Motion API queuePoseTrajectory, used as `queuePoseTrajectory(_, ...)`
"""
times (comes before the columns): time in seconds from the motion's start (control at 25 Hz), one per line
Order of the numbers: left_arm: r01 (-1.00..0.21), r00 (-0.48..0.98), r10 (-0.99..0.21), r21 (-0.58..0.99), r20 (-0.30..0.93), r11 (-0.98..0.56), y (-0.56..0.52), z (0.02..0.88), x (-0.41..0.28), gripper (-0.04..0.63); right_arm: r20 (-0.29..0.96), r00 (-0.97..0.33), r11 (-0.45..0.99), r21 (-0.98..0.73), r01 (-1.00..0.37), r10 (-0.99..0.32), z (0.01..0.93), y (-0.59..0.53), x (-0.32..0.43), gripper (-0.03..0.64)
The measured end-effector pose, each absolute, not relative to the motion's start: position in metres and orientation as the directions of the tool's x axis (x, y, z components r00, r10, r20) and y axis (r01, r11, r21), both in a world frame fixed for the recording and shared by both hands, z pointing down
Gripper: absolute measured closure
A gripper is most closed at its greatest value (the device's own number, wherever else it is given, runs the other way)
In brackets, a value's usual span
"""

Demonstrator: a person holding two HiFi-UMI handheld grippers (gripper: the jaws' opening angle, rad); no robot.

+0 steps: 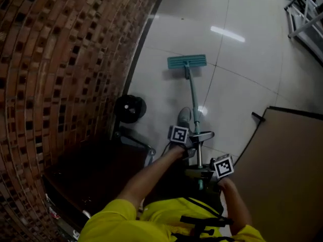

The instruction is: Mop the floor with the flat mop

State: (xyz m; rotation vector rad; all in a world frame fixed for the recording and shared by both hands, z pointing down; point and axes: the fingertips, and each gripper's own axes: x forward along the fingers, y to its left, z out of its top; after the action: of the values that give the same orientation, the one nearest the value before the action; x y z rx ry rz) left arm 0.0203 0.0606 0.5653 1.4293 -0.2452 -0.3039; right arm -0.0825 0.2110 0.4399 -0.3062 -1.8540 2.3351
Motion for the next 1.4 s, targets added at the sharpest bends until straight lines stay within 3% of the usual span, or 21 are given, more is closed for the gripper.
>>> queuePoseTrajectory(0.2, 0.06, 0.929, -0.369, 0.97, 0.032, 0.234, 0.046, 0.643, 0.015, 0.37, -0.074, -0.973, -0.235, -0.972, 0.021, 0.22, 0.51, 0.184, -0.085, 0.479)
queuePoseTrajectory(0.56, -0.005, 0.927, -0.375, 1.0, 0.011, 0.016, -0.074, 0.718, -0.038, 0.396, -0.069, -0.969, -0.125, -0.991, 0.04, 0.237, 0.6, 0.088, -0.138, 0.474)
queuePoseTrajectory(0.72, 0.009, 0.935, -0.347, 0.976, 0.07, 0.219, -0.164, 0.742, -0.063, 0.396, -0.072, -0.985, -0.086, -0.995, 0.06, 0.155, 0.633, -0.018, -0.164, 0.476)
queuePoseTrajectory(0.96, -0.028, 0.955, -0.295, 0.999, 0.038, 0.039, -0.263, 0.759, -0.081, 0.402, -0.095, -0.993, -0.109, -0.99, 0.086, 0.077, 0.649, -0.108, -0.189, 0.489)
queuePoseTrajectory(1.12, -0.11, 0.958, -0.258, 0.992, 0.123, 0.065, -0.195, 0.761, -0.074, 0.403, -0.075, -0.989, -0.131, -0.99, 0.058, 0.126, 0.634, -0.04, -0.182, 0.495)
queuePoseTrajectory(1.4, -0.065, 0.975, -0.2, 0.984, 0.098, 0.169, 0.049, 0.698, 0.0, 0.393, -0.01, -0.961, -0.226, -0.973, -0.055, 0.278, 0.572, 0.199, -0.115, 0.495)
